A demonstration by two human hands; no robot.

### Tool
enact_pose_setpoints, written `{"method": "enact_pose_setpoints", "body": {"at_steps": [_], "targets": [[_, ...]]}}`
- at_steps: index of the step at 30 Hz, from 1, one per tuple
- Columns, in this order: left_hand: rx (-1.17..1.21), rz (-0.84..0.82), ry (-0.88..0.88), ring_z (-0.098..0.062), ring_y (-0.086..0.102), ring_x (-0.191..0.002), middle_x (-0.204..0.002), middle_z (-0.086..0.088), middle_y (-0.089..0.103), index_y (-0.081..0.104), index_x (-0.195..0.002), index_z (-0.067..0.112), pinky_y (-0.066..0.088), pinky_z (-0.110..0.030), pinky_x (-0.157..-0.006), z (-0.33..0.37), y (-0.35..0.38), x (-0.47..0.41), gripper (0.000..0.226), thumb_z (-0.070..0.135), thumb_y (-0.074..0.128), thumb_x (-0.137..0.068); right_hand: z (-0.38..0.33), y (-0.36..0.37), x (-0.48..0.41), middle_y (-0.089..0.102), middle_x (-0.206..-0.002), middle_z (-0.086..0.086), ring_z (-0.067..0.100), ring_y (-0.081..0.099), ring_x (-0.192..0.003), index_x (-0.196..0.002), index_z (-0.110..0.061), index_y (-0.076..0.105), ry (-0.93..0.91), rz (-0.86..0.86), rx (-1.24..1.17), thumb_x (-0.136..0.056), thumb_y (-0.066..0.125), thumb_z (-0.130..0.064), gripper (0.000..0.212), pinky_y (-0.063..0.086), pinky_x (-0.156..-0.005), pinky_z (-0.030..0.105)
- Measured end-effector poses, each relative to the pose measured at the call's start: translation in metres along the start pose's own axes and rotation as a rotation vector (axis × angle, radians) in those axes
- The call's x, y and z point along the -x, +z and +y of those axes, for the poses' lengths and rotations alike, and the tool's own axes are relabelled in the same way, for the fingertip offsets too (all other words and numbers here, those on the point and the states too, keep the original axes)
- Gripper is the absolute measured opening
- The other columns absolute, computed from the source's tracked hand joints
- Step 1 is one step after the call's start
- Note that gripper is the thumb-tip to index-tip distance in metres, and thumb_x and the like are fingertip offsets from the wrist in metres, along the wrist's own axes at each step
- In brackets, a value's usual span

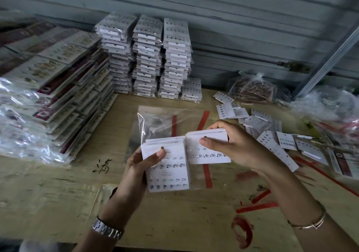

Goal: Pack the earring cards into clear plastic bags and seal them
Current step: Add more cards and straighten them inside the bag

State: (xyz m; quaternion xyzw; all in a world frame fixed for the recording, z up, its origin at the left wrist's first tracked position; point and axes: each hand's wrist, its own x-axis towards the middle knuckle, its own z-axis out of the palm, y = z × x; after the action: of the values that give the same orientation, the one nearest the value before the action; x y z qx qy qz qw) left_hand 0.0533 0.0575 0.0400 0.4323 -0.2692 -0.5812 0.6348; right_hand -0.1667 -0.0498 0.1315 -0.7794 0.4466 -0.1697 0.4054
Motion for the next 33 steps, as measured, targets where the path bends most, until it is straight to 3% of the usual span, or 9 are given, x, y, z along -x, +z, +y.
{"method": "enact_pose_setpoints", "body": {"at_steps": [2,5,7,10,14,18,25,29,33], "targets": [[-0.025,-0.007,0.002,-0.037,0.068,-0.107,-0.117,-0.015,0.072,0.073,-0.108,0.023,0.055,-0.058,-0.089,0.002,0.002,0.002,0.035,0.030,0.077,-0.074,-0.001,0.003,0.001,0.069,-0.096,0.001,0.021,0.065,-0.085,-0.098,-0.033,0.060,-0.011,0.051,-0.053,-0.072,0.064,-0.069,0.045,0.045,-0.070,0.031],[-0.035,-0.028,0.006,-0.035,0.069,-0.107,-0.117,-0.015,0.072,0.073,-0.110,0.022,0.059,-0.050,-0.085,0.006,0.003,0.005,0.037,0.032,0.077,-0.074,-0.001,0.006,0.002,0.071,-0.090,-0.007,0.011,0.067,-0.080,-0.098,-0.032,0.062,-0.014,0.124,-0.126,-0.072,0.066,-0.067,0.043,0.047,-0.069,0.022],[-0.044,-0.037,0.009,-0.033,0.070,-0.106,-0.117,-0.015,0.071,0.073,-0.110,0.023,0.060,-0.049,-0.084,0.007,0.005,0.006,0.037,0.032,0.078,-0.074,0.000,0.007,0.002,0.074,-0.094,-0.004,0.015,0.070,-0.088,-0.102,-0.026,0.064,-0.024,0.149,-0.196,-0.074,0.069,-0.061,0.046,0.051,-0.077,0.032],[-0.061,-0.043,0.016,-0.031,0.071,-0.103,-0.115,-0.014,0.073,0.074,-0.107,0.023,0.061,-0.042,-0.077,0.008,0.005,0.008,0.034,0.031,0.078,-0.073,0.002,0.009,0.004,0.075,-0.093,0.003,0.025,0.070,-0.088,-0.103,-0.021,0.066,-0.050,0.179,-0.289,-0.078,0.072,-0.053,0.041,0.051,-0.073,0.036],[-0.075,-0.051,0.037,-0.034,0.069,-0.106,-0.116,-0.017,0.072,0.071,-0.113,0.015,0.060,-0.044,-0.084,0.008,0.006,0.008,0.037,0.025,0.077,-0.077,0.005,0.014,0.005,0.075,-0.091,0.002,0.020,0.071,-0.082,-0.099,-0.023,0.067,-0.062,0.216,-0.375,-0.079,0.075,-0.053,0.037,0.053,-0.069,0.032],[-0.070,-0.048,0.060,-0.034,0.070,-0.105,-0.115,-0.017,0.072,0.071,-0.113,0.013,0.060,-0.037,-0.080,0.012,0.008,0.008,0.036,0.023,0.076,-0.078,0.009,0.021,0.006,0.075,-0.092,-0.001,0.016,0.071,-0.084,-0.107,-0.019,0.065,-0.064,0.257,-0.445,-0.073,0.075,-0.055,0.051,0.054,-0.069,0.026],[-0.111,-0.083,0.042,-0.038,0.069,-0.105,-0.115,-0.020,0.071,0.070,-0.114,0.011,0.060,-0.045,-0.084,0.018,0.005,0.010,0.035,0.020,0.074,-0.080,0.013,0.017,0.010,0.073,-0.083,-0.003,0.011,0.069,-0.077,-0.101,-0.008,0.066,-0.056,0.227,-0.578,-0.078,0.078,-0.038,0.040,0.053,-0.064,0.018],[-0.117,-0.121,0.025,-0.038,0.068,-0.108,-0.115,-0.022,0.071,0.069,-0.114,0.005,0.059,-0.037,-0.080,0.022,0.004,0.011,0.035,0.018,0.072,-0.082,0.013,0.017,0.013,0.074,-0.093,0.003,0.017,0.070,-0.091,-0.107,-0.005,0.066,-0.025,0.216,-0.667,-0.072,0.075,-0.039,0.049,0.055,-0.080,0.028],[-0.121,-0.134,0.010,-0.040,0.068,-0.106,-0.115,-0.023,0.070,0.068,-0.115,0.004,0.060,-0.042,-0.082,0.023,0.003,0.012,0.036,0.020,0.072,-0.083,0.014,0.019,0.017,0.072,-0.103,0.017,0.029,0.068,-0.102,-0.110,0.000,0.065,-0.008,0.201,-0.713,-0.074,0.074,-0.036,0.052,0.048,-0.096,0.042]]}}
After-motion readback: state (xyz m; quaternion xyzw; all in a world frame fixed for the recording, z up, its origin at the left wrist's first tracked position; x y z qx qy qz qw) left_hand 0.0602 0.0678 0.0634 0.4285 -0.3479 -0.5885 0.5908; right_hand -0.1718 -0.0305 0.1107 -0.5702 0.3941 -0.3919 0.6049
